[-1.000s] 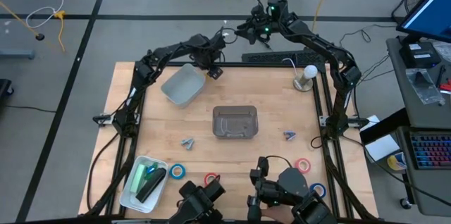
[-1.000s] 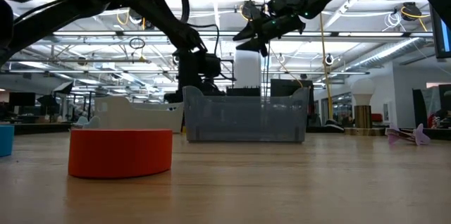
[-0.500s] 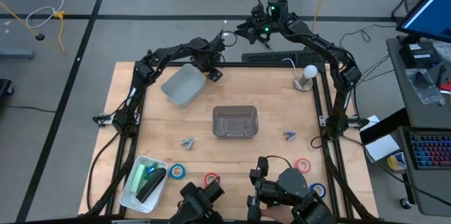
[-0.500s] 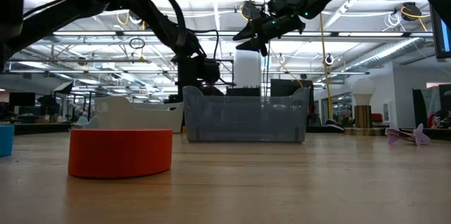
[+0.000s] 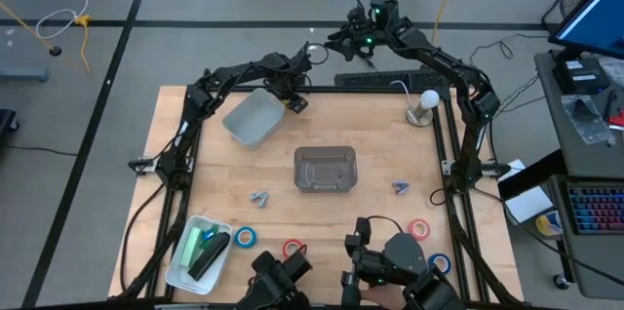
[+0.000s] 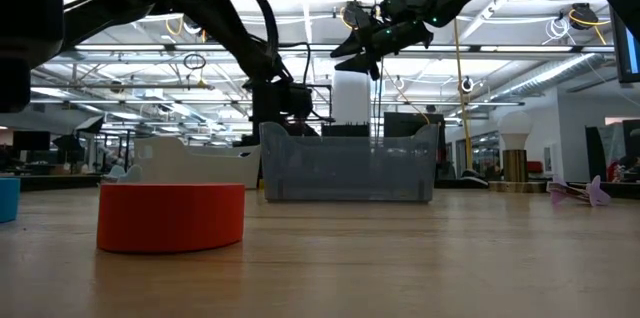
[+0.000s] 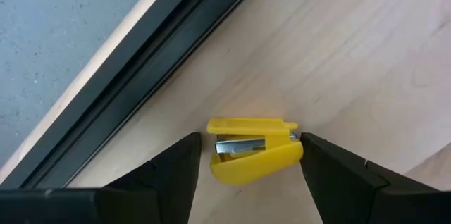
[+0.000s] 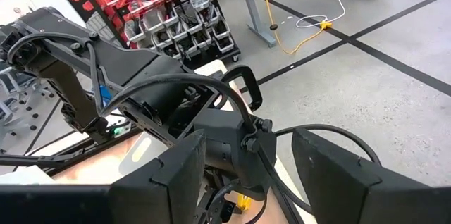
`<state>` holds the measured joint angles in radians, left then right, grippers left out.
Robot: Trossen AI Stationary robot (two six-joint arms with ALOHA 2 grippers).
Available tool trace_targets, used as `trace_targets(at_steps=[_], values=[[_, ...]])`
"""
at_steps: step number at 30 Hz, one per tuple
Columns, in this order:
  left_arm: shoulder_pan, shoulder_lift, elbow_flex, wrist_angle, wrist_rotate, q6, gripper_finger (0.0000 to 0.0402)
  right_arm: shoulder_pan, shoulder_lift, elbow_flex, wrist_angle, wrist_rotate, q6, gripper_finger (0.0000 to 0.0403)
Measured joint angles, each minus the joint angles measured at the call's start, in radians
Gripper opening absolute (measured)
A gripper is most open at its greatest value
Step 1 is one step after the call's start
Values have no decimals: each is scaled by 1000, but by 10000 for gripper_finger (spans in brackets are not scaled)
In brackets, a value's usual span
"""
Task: Pick and place Stapler, Stapler remover, tape
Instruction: Put the yellow stapler into the white bin
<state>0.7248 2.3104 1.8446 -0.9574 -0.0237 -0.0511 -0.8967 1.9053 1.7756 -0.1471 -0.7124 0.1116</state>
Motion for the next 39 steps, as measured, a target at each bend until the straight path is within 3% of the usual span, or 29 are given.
trace_targets(at_steps=[11, 18, 26, 31, 39], values=[[0, 0, -1, 41, -3, 0, 162, 0, 0, 0, 0, 0, 0, 208], [-1, 0, -1, 41, -3, -4, 183, 0, 0, 0, 0, 0, 0, 208], [-1, 1, 10, 34, 31, -6, 159, 0, 0, 0, -1, 0, 0, 208], [-7, 4, 59, 32, 43, 8, 178, 0, 0, 0, -1, 0, 2, 208], [-23, 4, 157, 10, 105, 44, 159, 0, 0, 0, -1, 0, 26, 208]])
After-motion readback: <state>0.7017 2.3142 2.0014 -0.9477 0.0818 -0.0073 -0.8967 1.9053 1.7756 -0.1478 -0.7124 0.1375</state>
